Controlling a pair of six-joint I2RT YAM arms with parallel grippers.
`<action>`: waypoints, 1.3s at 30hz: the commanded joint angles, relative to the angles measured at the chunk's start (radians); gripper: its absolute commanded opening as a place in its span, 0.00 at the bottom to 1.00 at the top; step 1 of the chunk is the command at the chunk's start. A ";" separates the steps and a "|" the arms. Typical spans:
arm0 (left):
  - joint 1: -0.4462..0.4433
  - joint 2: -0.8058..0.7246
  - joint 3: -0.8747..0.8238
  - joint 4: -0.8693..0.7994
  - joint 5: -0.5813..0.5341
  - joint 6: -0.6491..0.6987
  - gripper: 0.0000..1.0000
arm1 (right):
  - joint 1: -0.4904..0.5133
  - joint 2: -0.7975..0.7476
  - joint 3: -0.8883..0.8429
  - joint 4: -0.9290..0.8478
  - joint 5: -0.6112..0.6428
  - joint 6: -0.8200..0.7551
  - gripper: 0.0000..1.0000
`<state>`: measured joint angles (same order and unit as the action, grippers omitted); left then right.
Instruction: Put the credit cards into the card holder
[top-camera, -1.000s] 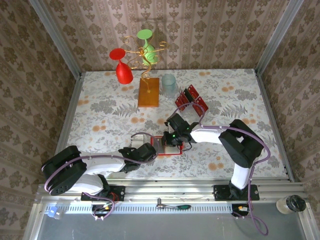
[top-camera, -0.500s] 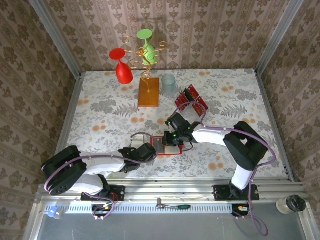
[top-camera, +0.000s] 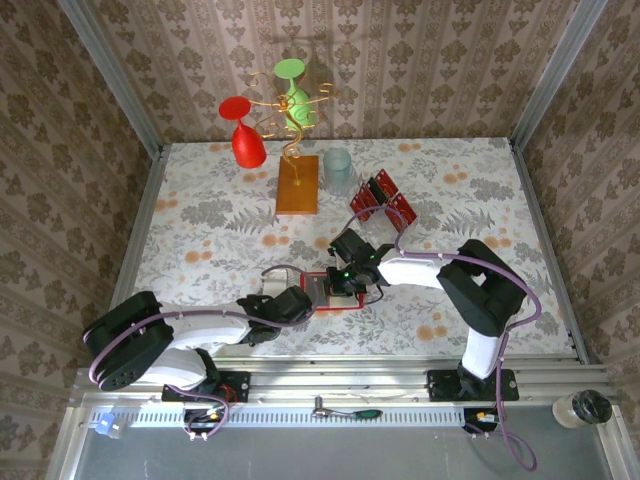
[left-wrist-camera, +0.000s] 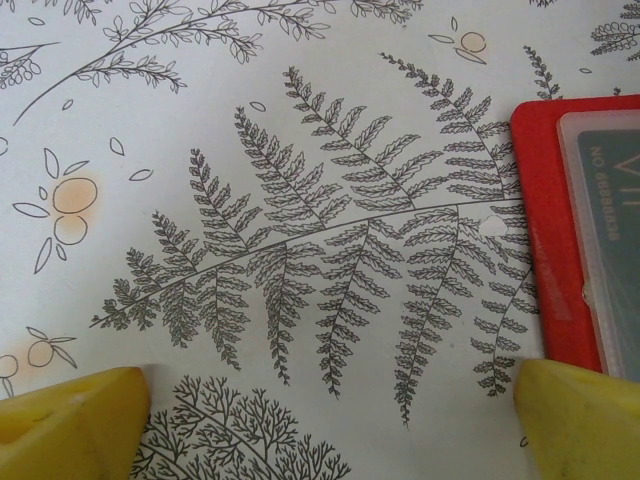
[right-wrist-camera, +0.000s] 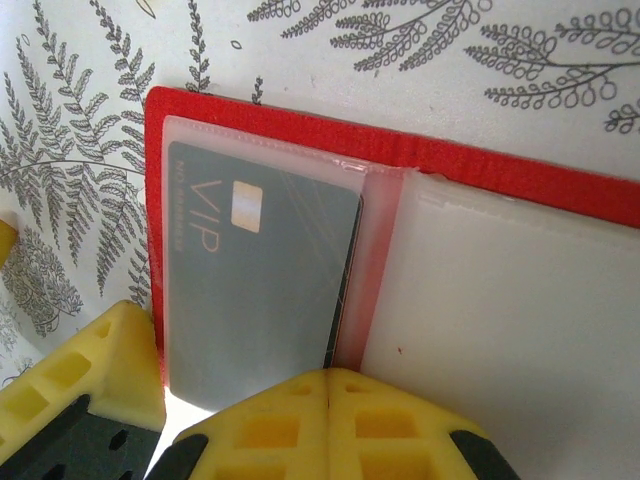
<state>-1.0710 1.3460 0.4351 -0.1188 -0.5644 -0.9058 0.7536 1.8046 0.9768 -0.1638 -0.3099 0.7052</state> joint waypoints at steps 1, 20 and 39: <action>0.004 -0.003 -0.010 -0.006 0.000 -0.015 0.95 | 0.010 0.025 0.025 -0.031 0.011 -0.019 0.00; 0.059 -0.375 0.027 -0.213 -0.043 0.032 0.97 | -0.090 -0.212 0.037 -0.165 0.040 -0.090 0.24; -0.007 0.012 0.249 0.006 0.120 0.098 1.00 | -0.183 -0.103 -0.007 -0.159 -0.017 -0.185 0.07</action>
<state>-1.0618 1.3178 0.6453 -0.1539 -0.4667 -0.8333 0.5755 1.6726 0.9714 -0.2993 -0.3000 0.5446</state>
